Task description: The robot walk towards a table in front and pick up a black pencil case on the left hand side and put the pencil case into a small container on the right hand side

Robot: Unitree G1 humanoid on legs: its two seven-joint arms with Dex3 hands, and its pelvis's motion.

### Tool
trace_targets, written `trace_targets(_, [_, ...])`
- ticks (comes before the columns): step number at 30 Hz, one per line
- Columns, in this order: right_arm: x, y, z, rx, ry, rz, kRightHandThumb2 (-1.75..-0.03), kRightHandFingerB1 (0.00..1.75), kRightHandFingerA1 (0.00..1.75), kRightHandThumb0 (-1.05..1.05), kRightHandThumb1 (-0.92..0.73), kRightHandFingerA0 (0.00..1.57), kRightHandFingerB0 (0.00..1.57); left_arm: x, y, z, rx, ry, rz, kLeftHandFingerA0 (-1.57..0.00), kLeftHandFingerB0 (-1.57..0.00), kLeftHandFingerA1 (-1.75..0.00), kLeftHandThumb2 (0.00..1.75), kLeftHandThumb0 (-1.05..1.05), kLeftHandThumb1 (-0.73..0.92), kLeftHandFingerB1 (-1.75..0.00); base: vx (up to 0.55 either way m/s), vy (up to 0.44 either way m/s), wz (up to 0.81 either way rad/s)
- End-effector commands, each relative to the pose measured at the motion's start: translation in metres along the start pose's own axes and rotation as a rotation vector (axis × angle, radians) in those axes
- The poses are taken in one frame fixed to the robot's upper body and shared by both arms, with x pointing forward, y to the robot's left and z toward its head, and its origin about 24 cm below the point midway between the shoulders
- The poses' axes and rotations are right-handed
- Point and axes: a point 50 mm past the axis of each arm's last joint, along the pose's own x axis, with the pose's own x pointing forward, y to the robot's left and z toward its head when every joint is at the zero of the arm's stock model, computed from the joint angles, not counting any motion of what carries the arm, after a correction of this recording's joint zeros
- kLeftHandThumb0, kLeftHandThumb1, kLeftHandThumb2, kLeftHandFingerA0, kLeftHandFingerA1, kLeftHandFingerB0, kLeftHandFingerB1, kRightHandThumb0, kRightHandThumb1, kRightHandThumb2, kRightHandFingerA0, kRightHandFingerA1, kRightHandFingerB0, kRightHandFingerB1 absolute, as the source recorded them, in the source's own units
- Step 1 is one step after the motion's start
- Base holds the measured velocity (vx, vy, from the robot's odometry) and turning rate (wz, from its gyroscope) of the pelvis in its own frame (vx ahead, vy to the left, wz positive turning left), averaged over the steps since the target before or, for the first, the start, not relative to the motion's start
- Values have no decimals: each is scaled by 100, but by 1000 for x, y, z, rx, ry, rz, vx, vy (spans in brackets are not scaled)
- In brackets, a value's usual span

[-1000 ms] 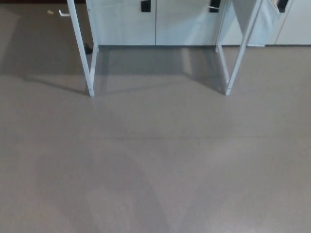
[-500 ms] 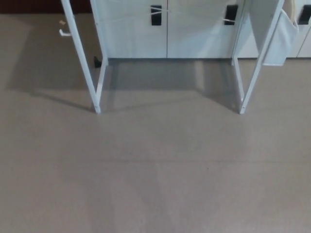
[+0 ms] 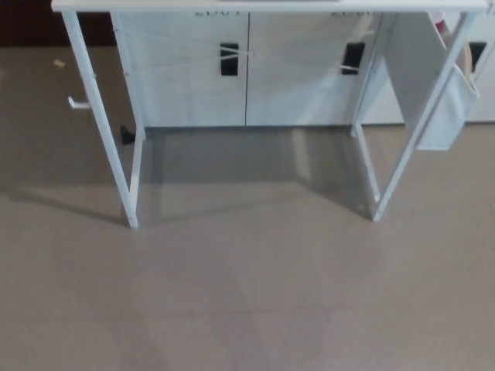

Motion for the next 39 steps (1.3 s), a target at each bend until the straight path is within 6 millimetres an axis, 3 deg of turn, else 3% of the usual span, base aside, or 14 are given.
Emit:
trace_targets(1, [-1,-8,0,-44,-7,-26,-60,36,40,-37,-69,43,29,-1,1,-1,10,3,4,-29,-25,-33,58,-36,57,-30,352,-39,16])
trace_targets(11, [-6,-5,-6,-20,5,-29,-60,36,41,-34,-68,42,28,-4,1,-6,55,22,0,-30,-25,-33,59,-38,59,-30,437,-165,9])
trace_targets(28, [-11,-2,-12,-21,49,-35,-60,34,38,-35,-68,43,26,-3,0,-7,63,32,5,-31,-26,-33,58,-37,58,-31,297,145,-13])
trace_targets(39, [-8,-3,-12,-27,59,-46,-60,34,38,-35,-68,42,26,1,2,1,87,22,-12,-30,-25,-34,58,-34,60,-30,216,-45,12])
